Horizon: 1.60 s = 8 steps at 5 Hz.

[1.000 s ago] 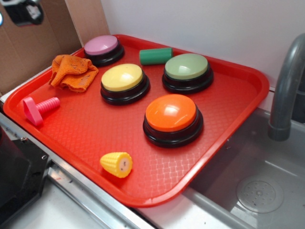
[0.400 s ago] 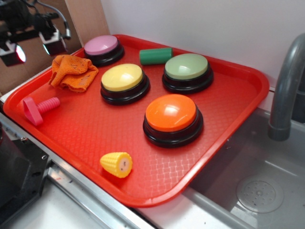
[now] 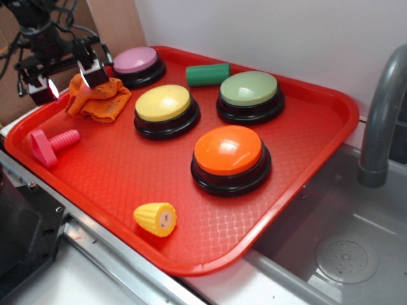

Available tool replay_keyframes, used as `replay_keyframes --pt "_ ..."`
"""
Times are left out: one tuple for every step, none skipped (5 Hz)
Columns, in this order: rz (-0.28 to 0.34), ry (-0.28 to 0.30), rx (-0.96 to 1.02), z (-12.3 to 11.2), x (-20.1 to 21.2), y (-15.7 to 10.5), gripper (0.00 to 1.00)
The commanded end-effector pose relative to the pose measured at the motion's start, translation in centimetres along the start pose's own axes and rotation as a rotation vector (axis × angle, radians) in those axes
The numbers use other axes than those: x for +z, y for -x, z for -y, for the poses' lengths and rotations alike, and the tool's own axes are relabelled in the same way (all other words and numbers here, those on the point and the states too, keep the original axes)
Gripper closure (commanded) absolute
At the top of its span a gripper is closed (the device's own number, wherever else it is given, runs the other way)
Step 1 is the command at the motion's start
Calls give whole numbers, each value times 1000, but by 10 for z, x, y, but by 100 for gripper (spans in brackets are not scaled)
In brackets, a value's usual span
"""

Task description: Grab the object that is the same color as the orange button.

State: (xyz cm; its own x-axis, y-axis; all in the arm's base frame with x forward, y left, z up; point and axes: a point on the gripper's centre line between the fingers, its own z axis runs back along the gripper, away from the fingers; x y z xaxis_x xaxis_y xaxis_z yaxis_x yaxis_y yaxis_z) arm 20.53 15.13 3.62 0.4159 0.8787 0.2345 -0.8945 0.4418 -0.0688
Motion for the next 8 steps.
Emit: replay_keyframes --pt "36 47 -52 0 -12 -9 29" --pt "9 39 -108 -1 -9 -9 100" --pt "-10 41 -145 -1 -3 -9 100" --pt "-17 19 -244 2 13 -6 100" --pt "-39 -6 -417 7 49 7 100" --pt "-20 20 -589 17 88 31 100" --pt "-31 164 -813 27 129 65 100" --pt "-96 230 -988 27 150 86 100"
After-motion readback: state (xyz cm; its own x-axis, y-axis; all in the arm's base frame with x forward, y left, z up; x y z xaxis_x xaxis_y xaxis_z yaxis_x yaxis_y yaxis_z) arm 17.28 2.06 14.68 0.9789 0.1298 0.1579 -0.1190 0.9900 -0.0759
